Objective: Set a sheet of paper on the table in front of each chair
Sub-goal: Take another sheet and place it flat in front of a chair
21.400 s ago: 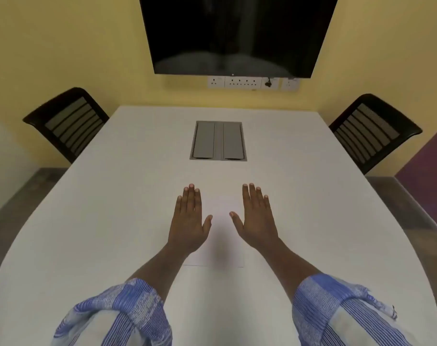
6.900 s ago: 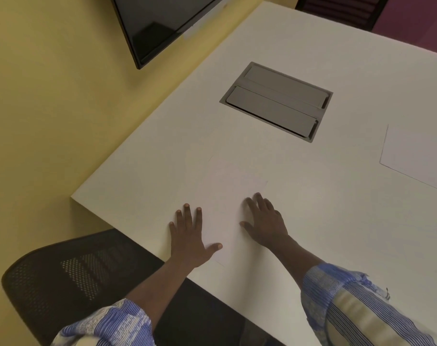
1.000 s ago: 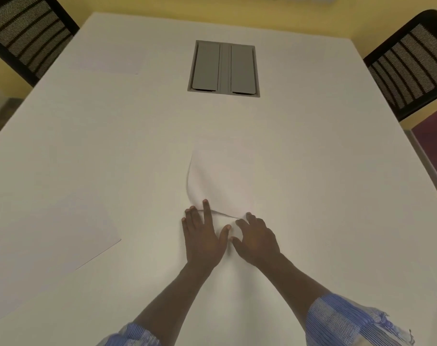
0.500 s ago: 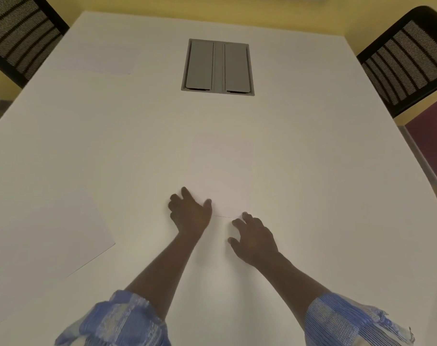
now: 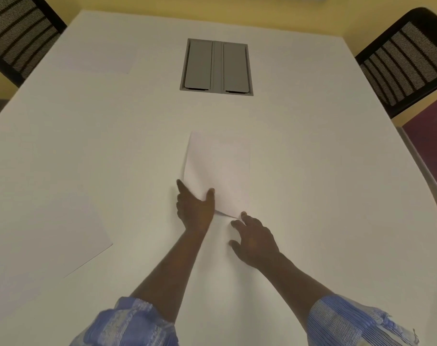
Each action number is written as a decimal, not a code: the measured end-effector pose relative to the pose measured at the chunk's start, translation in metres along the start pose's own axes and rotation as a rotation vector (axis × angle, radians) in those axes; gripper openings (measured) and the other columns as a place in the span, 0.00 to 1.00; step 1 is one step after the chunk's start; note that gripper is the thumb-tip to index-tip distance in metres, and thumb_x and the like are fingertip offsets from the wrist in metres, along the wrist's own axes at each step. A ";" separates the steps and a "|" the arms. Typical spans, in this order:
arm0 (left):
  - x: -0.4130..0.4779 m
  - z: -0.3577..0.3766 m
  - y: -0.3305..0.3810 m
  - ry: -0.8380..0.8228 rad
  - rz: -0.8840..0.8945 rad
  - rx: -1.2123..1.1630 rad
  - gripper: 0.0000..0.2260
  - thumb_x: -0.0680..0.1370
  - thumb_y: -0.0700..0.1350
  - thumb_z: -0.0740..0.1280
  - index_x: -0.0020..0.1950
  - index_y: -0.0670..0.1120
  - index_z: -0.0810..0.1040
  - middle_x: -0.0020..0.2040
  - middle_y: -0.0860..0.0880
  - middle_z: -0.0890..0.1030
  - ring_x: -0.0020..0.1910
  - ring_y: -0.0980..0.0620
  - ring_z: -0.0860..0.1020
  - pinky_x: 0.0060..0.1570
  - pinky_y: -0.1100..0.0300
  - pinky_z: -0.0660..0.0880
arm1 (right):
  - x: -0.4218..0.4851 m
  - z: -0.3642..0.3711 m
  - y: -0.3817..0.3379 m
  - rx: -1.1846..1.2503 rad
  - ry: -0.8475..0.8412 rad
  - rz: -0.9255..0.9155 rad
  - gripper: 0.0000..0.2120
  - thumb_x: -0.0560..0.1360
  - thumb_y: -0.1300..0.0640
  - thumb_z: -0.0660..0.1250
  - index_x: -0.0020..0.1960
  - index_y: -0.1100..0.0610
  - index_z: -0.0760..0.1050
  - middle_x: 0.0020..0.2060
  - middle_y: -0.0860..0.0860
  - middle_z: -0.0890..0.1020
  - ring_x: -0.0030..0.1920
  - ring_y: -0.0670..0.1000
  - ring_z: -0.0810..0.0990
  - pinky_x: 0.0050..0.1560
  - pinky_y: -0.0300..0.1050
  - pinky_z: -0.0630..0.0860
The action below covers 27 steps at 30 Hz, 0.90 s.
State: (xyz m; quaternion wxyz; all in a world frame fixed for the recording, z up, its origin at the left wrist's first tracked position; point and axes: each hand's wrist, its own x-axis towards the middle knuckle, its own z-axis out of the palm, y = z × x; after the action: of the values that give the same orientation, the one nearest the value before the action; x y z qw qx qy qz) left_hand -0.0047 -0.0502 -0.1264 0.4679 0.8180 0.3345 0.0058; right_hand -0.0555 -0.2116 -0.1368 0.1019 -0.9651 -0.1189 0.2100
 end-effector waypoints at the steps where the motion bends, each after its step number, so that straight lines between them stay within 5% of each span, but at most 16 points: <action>1: 0.008 -0.005 0.002 0.025 -0.040 -0.016 0.40 0.76 0.54 0.72 0.81 0.42 0.57 0.73 0.38 0.72 0.72 0.37 0.70 0.71 0.43 0.66 | 0.000 0.000 0.001 -0.002 -0.004 0.001 0.26 0.79 0.43 0.63 0.74 0.50 0.65 0.80 0.53 0.59 0.76 0.55 0.62 0.69 0.53 0.68; 6: 0.034 -0.025 -0.004 0.076 -0.106 0.033 0.13 0.76 0.43 0.72 0.58 0.38 0.79 0.57 0.39 0.83 0.59 0.39 0.80 0.55 0.52 0.74 | 0.001 0.001 0.001 0.006 -0.013 0.003 0.26 0.79 0.44 0.63 0.74 0.49 0.65 0.81 0.53 0.56 0.77 0.55 0.61 0.68 0.53 0.68; 11: 0.035 -0.033 -0.024 0.115 -0.117 0.071 0.10 0.76 0.43 0.73 0.48 0.36 0.82 0.51 0.36 0.83 0.51 0.36 0.82 0.48 0.52 0.75 | 0.003 0.001 0.000 0.027 0.000 0.014 0.24 0.78 0.44 0.64 0.72 0.49 0.67 0.82 0.54 0.50 0.75 0.56 0.64 0.65 0.52 0.69; 19: 0.023 -0.043 -0.034 0.155 -0.086 0.074 0.12 0.78 0.41 0.70 0.60 0.40 0.82 0.57 0.39 0.83 0.57 0.38 0.81 0.54 0.50 0.75 | 0.008 -0.010 -0.002 -0.019 -0.090 -0.004 0.26 0.78 0.44 0.64 0.73 0.51 0.65 0.82 0.54 0.51 0.78 0.55 0.59 0.70 0.53 0.65; 23: 0.019 -0.053 -0.028 0.189 -0.056 0.056 0.10 0.78 0.40 0.69 0.59 0.43 0.83 0.56 0.40 0.85 0.55 0.38 0.82 0.53 0.49 0.75 | 0.005 -0.026 -0.002 -0.005 -0.172 0.016 0.27 0.79 0.43 0.64 0.75 0.49 0.64 0.82 0.52 0.39 0.80 0.55 0.54 0.70 0.54 0.68; 27: 0.016 -0.067 -0.020 0.228 -0.018 0.006 0.09 0.79 0.39 0.67 0.57 0.42 0.84 0.53 0.39 0.86 0.54 0.38 0.82 0.49 0.55 0.70 | -0.007 -0.040 -0.006 0.000 -0.161 0.021 0.27 0.79 0.43 0.64 0.75 0.50 0.65 0.82 0.53 0.37 0.79 0.55 0.57 0.67 0.53 0.70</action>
State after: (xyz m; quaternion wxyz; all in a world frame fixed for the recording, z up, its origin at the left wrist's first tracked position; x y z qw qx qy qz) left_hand -0.0248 0.0162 -0.1088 0.4245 0.8104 0.3928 0.0936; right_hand -0.0459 -0.2135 -0.0967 0.0901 -0.9462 -0.1167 0.2882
